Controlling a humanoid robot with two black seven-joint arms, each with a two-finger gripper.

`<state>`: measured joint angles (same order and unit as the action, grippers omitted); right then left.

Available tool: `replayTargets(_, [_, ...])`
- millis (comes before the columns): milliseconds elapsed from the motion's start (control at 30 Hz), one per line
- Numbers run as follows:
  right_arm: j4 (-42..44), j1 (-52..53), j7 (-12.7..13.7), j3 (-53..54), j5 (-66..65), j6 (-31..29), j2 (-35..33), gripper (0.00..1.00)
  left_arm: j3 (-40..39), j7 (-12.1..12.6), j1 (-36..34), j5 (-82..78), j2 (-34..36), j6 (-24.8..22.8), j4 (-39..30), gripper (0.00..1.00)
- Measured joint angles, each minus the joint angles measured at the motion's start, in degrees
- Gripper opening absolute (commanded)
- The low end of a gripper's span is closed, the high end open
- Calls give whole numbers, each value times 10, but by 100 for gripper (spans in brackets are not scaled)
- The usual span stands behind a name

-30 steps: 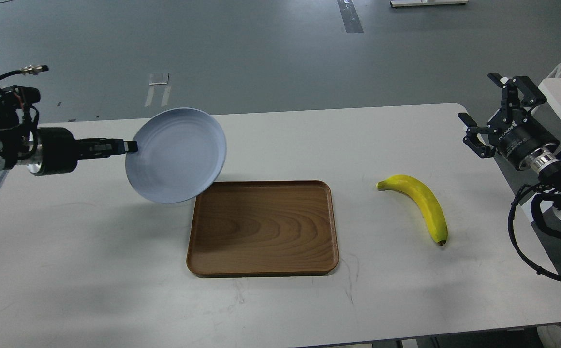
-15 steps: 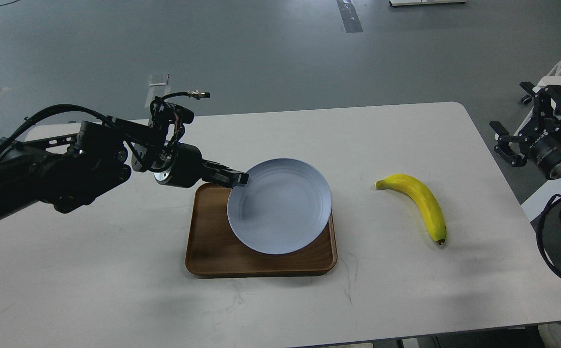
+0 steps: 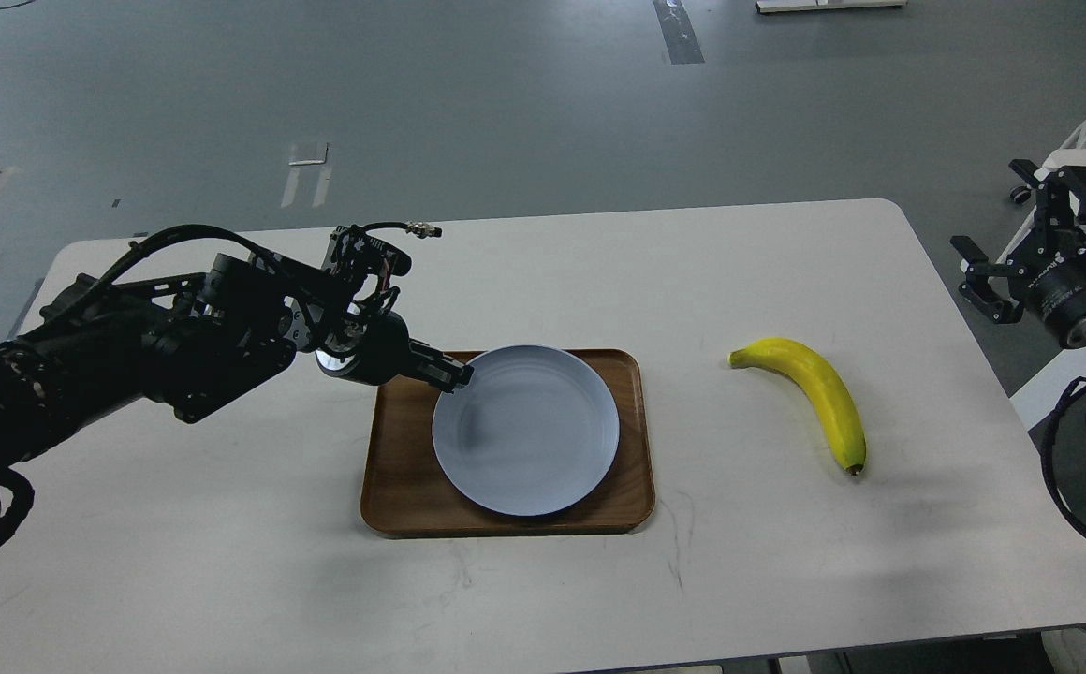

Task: Place banana on plate with both arms
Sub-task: 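Carry the plate over the wooden tray and lower it down, then release the plate and raise the left gripper away from the tray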

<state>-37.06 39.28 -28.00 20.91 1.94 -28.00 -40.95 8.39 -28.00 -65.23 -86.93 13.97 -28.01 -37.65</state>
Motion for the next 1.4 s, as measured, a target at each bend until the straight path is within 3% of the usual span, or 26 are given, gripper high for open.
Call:
replayTargets(100, [0, 0, 0, -1, 0, 0, -1, 100, 3, 0, 1, 0, -8, 0, 8, 0])
replayTargets(133, [0, 0, 0, -1, 0, 0, -1, 100, 4, 0, 1, 0, -11, 0, 11, 12])
replayTargets(167, [0, 0, 0, -1, 0, 0, -2, 100, 4, 0, 2, 0, -13, 0, 14, 36])
replayTargets(200, [0, 0, 0, -1, 0, 0, -3, 100, 5, 0, 2, 0, -14, 0, 17, 36])
replayTargets(300, [0, 0, 0, -1, -1, 0, -3, 100, 5, 0, 1, 0, -17, 0, 19, 94])
replayTargets(333, [0, 0, 0, -1, -2, 0, -4, 100, 5, 0, 1, 1, -17, 0, 19, 97])
replayTargets(600, [0, 0, 0, -1, -1, 0, -8, 100, -6, 0, -19, 47, -15, 0, 18, 98])
replayTargets(967, [-4, 0, 0, -3, -2, 0, -7, 100, -109, 0, -31, 592, 70, 0, 7, 98])
replayTargets(1133, [-6, 0, 0, -8, -3, 0, -5, 100, -164, 0, 36, 762, 135, 0, 8, 98])
replayTargets(1400, [-9, 6, 0, -33, -40, 0, -9, 100, -339, 0, 199, 811, 169, 0, 8, 98])
